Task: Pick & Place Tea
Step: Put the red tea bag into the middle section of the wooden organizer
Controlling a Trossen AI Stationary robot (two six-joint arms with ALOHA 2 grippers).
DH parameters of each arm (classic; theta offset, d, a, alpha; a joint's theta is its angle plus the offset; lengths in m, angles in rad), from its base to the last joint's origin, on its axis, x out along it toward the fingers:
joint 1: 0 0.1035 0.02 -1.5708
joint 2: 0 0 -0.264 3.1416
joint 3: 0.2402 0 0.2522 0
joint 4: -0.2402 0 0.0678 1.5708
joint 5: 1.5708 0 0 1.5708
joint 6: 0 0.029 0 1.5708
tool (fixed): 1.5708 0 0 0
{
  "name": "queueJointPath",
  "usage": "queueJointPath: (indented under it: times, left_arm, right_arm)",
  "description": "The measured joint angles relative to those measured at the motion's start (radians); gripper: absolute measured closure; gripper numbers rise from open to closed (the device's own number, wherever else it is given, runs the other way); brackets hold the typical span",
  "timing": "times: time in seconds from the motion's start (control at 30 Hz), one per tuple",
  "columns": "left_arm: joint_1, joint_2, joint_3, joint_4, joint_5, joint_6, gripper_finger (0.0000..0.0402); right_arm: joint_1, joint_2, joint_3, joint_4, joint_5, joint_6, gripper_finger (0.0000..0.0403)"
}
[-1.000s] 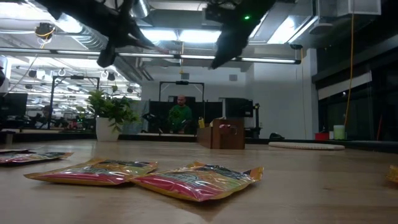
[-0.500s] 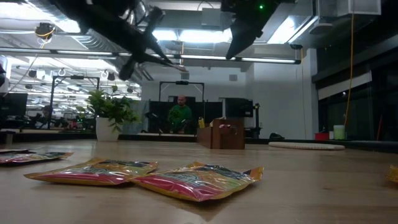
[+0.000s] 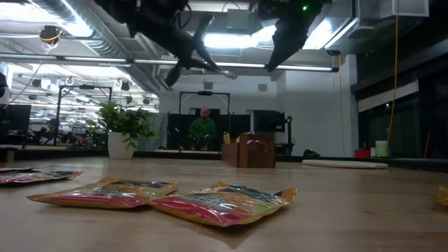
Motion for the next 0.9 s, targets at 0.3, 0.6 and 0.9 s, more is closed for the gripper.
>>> queueJointPath:
  times: [0.3, 0.6, 0.9]
  left_arm:
    - [0.038, 0.111, 0.118, -0.206, -0.009, 0.008, 0.0398]
    - [0.053, 0.185, 0.217, -0.254, -0.009, -0.008, 0.0398]
    - [0.053, 0.233, 0.38, -0.474, -0.059, -0.008, 0.0398]
  right_arm:
    - [-0.049, -0.173, 0.0, 0.015, -0.092, -0.025, 0.0257]
    - [-0.149, -0.356, 0.0, 0.064, -0.211, -0.04, 0.0257]
    - [-0.221, -0.417, 0.001, 0.066, -0.211, -0.195, 0.0257]
